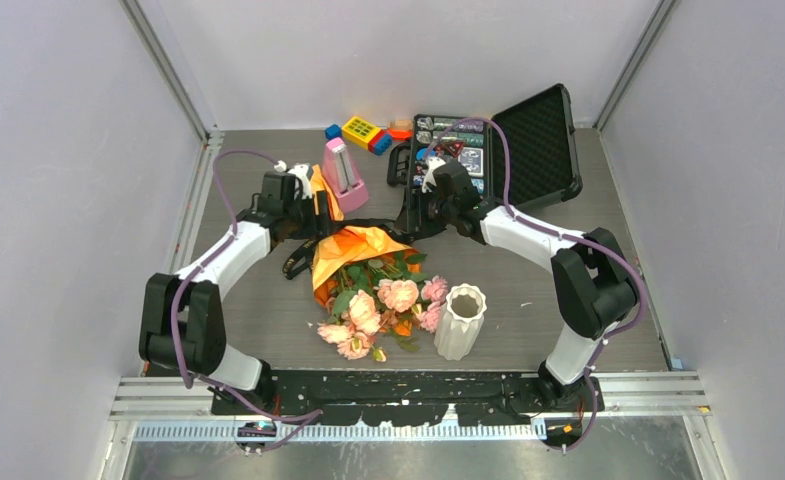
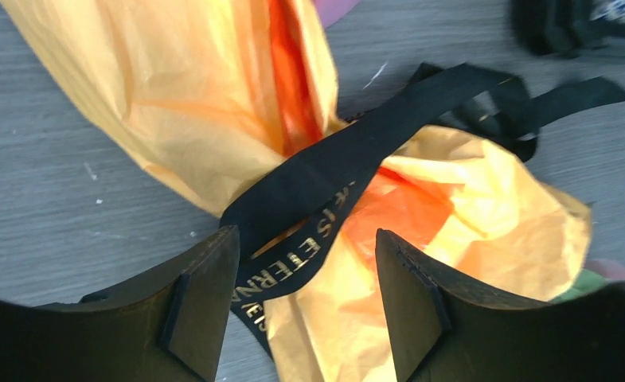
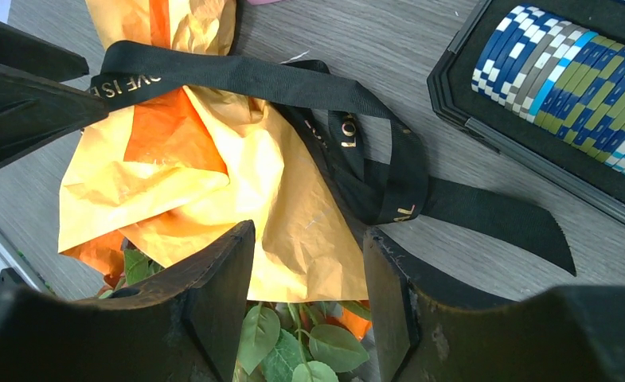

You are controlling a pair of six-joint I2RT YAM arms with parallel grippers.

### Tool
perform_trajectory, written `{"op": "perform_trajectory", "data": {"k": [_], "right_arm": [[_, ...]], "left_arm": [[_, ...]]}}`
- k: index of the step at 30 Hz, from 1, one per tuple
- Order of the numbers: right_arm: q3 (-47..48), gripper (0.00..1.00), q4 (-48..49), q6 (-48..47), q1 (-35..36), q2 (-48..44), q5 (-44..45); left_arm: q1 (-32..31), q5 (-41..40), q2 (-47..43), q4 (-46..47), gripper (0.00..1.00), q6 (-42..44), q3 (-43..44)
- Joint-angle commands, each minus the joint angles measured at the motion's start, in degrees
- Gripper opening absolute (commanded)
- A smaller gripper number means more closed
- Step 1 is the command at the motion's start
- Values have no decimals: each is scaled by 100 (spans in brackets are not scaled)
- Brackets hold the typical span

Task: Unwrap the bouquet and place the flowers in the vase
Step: Untie the ribbon from the wrapping paper.

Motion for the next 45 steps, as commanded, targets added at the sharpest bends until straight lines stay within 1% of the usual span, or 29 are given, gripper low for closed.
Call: {"op": "perform_trajectory", "data": {"k": [1,3,5,10,18,23,29,36,42,45], "right_arm": [[18,58,130,-152,34,-323,-95],[16,58,124,-160,34,-309,-72],[2,58,143,-143,34,-315,-85],[-35,57,145,-113,34,-333,-94],[-53,57,152,-91,34,-367,-92],[-80,56,152,-84,34,-369,-75],[-68,56,144,-90,33,-347,-74],[-21,56,185,-74,33,-300,-146],[185,57,255,-166,88,-255,-385],[416,58,261,-302,245,-193,-464]], "left_arm": [[-38,-410,71,-246,65,271,129],[-41,-447,51,-192,65,216,51],[-51,-493,34,-185,62,210,26],[-51,-511,23,-194,47,201,47],[-51,-534,-7,-326,37,239,91],[-57,-540,-164,-334,27,211,59],[-51,-596,-371,-317,22,120,0],[-51,-596,-623,-352,0,48,-91],[-42,-634,-924,-461,0,14,-281],[-15,-753,-1112,-562,0,-38,-404]]}}
